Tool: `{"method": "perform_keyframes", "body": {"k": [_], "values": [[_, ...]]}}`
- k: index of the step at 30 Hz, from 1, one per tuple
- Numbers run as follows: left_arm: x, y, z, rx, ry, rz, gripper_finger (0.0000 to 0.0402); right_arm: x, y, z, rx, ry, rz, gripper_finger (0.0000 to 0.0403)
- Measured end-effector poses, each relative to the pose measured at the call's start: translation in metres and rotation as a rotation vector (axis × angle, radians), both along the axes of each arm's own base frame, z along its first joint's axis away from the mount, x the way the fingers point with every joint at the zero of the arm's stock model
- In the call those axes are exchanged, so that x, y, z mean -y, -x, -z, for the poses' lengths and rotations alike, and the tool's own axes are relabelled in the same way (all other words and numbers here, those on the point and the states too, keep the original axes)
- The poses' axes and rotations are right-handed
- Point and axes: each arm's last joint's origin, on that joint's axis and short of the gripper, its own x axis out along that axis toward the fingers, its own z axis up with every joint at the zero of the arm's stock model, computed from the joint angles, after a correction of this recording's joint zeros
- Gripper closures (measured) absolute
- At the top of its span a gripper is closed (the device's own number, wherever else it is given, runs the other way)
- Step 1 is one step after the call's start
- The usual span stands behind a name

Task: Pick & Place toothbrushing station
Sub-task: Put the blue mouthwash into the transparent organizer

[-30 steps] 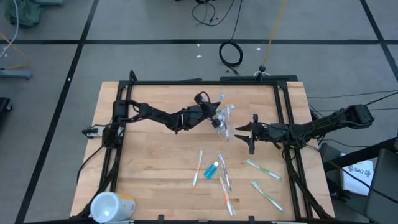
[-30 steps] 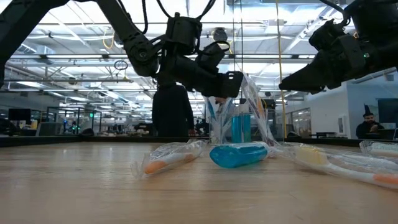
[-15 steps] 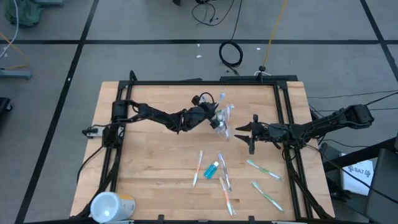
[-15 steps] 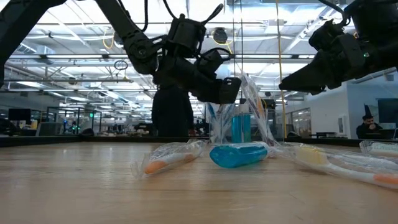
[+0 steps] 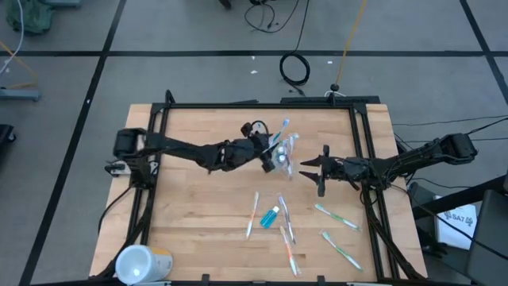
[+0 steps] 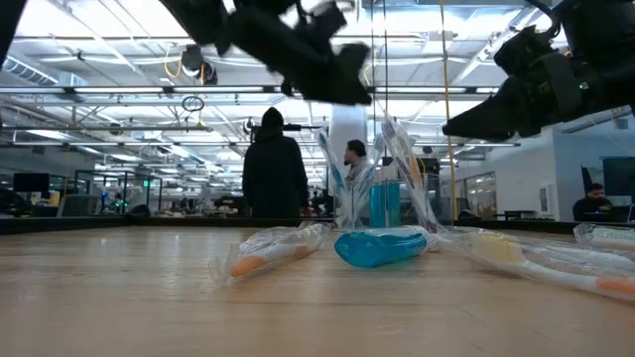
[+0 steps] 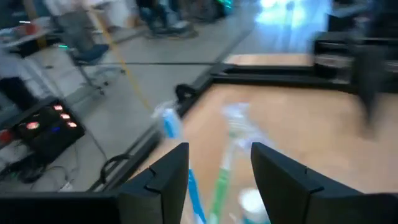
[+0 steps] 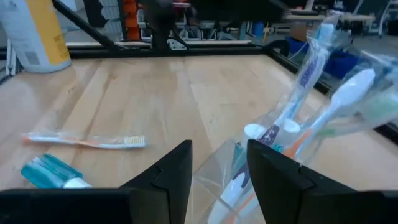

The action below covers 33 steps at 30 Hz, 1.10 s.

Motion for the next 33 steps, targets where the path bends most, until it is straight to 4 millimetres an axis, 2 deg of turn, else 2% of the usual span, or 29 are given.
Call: {"method": "perform_keyframes", "body": {"k": [3, 7, 14, 20, 23, 27, 30, 33], "values": [[0.018, 0.012, -0.017, -0.021, 0.065, 0.105, 0.022, 0.0, 0.0, 0.0, 0.003, 0.012, -0.002, 0.0259], [0.041, 0.025, -0.029, -0.037, 0.245, 0.252, 0.022, 0.002, 0.0, -0.001, 0.005, 0.012, 0.012, 0.0259], [0.08, 0.031, -0.025, -0.091, 0.461, 0.497, 0.022, 0.011, -0.001, -0.003, 0.034, -0.007, 0.069, 0.0259], [0.099, 0.029, -0.023, -0.099, 0.443, 0.525, 0.022, 0.015, -0.001, -0.003, 0.033, 0.004, 0.089, 0.0259], [0.104, 0.021, -0.037, -0.1, 0.432, 0.536, 0.0225, 0.017, -0.001, -0.004, 0.036, 0.012, 0.096, 0.0259], [0.106, 0.004, -0.044, -0.225, 0.436, 0.504, 0.0244, 0.018, -0.001, -0.004, 0.041, 0.013, 0.101, 0.0259], [0.106, -0.016, -0.037, -0.328, 0.443, 0.468, 0.0261, 0.017, -0.001, -0.004, 0.04, 0.013, 0.099, 0.0259], [0.105, -0.03, -0.018, -0.435, 0.455, 0.44, 0.0271, 0.017, -0.002, -0.003, 0.033, 0.013, 0.098, 0.0259]]}}
